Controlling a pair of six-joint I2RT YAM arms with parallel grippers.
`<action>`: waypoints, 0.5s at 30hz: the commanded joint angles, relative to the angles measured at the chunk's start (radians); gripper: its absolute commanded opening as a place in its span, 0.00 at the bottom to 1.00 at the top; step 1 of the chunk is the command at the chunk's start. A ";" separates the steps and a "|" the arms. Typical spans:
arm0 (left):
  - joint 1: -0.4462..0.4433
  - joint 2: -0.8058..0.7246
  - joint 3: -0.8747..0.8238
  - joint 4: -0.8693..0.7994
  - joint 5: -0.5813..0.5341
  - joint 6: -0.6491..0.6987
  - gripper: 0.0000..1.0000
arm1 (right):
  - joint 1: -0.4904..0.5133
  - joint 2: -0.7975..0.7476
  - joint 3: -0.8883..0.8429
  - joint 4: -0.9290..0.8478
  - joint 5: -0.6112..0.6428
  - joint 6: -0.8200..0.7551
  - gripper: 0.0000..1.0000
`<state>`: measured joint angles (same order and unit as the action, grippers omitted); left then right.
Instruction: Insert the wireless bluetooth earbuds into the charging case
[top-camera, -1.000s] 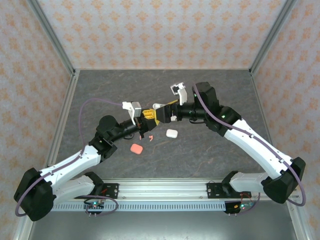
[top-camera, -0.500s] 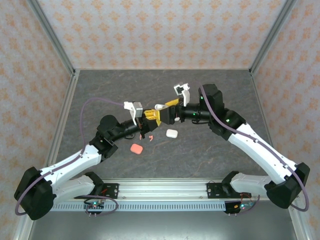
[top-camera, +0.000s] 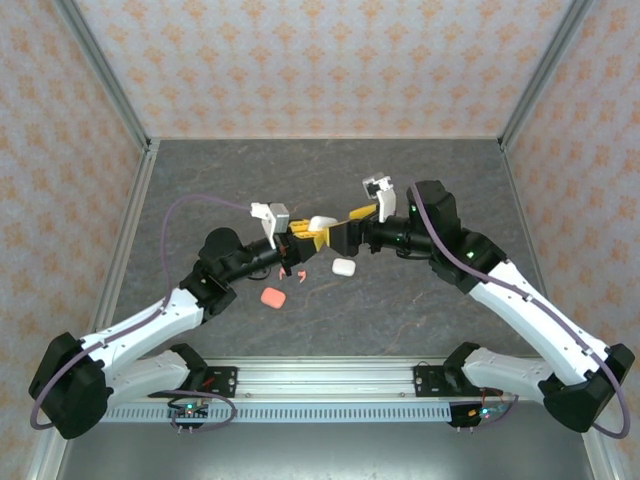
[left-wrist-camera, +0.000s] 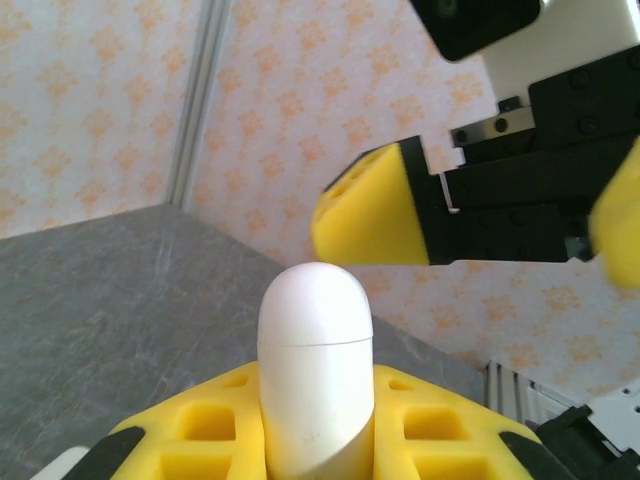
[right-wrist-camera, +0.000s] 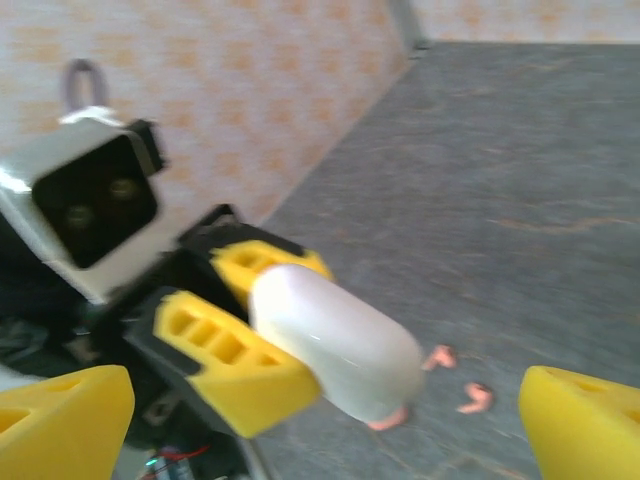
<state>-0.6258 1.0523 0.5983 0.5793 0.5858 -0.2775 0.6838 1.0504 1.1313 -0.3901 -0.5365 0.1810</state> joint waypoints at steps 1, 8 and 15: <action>0.006 0.034 0.075 -0.145 -0.105 0.029 0.00 | -0.020 -0.032 0.037 -0.127 0.297 0.013 0.99; 0.063 0.259 0.174 -0.334 -0.241 -0.117 0.00 | -0.033 -0.023 0.000 -0.197 0.496 0.063 0.99; 0.115 0.446 0.200 -0.315 -0.262 -0.211 0.00 | -0.034 -0.017 -0.042 -0.199 0.504 0.077 0.99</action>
<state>-0.5159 1.4700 0.7570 0.2756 0.3534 -0.4309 0.6514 1.0386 1.1114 -0.5621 -0.0841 0.2379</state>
